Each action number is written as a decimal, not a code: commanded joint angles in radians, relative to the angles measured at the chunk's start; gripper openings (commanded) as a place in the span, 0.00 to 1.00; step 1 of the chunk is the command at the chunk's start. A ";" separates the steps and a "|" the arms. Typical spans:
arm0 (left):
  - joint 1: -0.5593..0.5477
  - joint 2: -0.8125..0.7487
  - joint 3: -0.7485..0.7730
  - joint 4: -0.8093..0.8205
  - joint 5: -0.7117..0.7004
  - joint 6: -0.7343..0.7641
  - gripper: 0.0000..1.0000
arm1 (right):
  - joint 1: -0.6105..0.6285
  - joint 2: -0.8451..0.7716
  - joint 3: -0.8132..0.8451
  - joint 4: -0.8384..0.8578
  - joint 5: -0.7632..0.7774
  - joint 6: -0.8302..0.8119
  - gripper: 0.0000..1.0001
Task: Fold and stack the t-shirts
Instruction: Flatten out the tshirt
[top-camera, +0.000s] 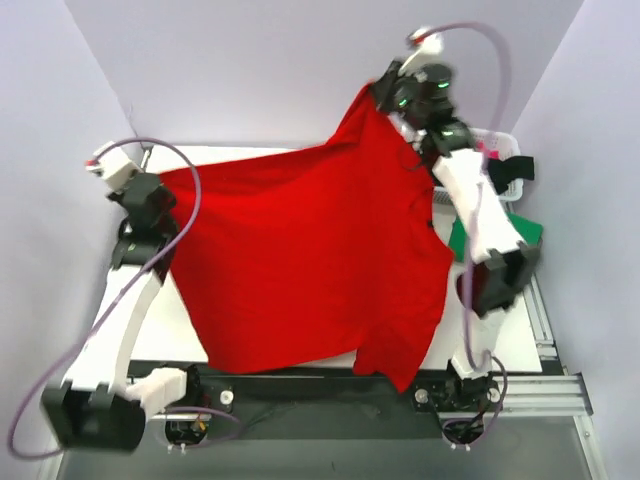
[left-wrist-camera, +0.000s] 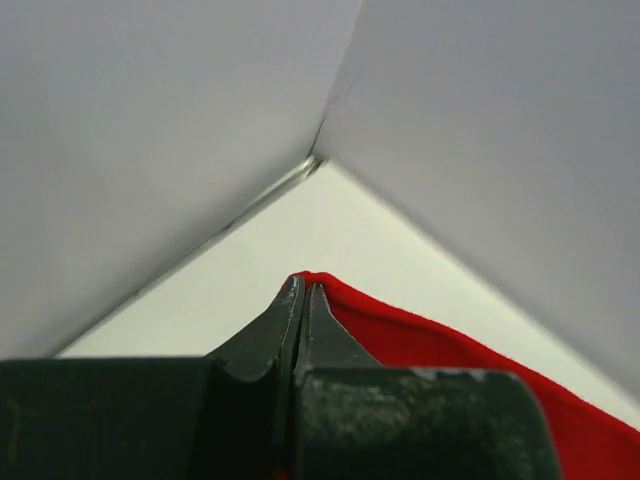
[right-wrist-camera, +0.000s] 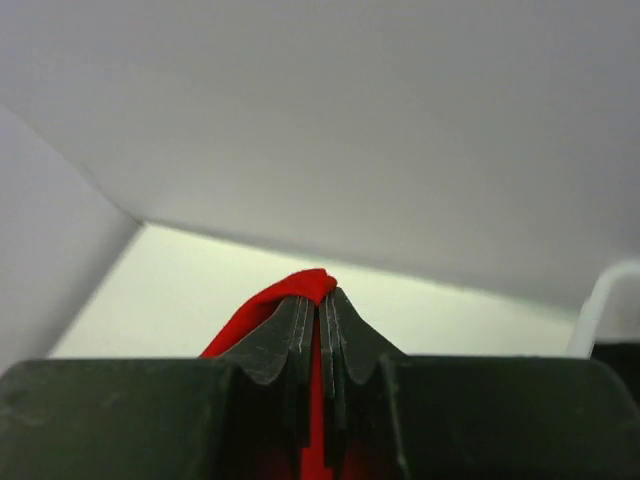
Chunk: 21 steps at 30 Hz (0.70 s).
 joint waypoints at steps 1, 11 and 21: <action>0.104 0.179 -0.064 0.036 0.104 -0.035 0.05 | 0.008 0.245 0.060 -0.107 0.040 -0.002 0.01; 0.145 0.586 0.262 -0.309 0.437 -0.088 0.76 | 0.005 0.283 -0.097 -0.265 -0.021 0.023 0.99; 0.144 0.491 0.045 -0.402 0.730 -0.298 0.78 | 0.001 -0.018 -0.542 -0.260 -0.075 0.073 1.00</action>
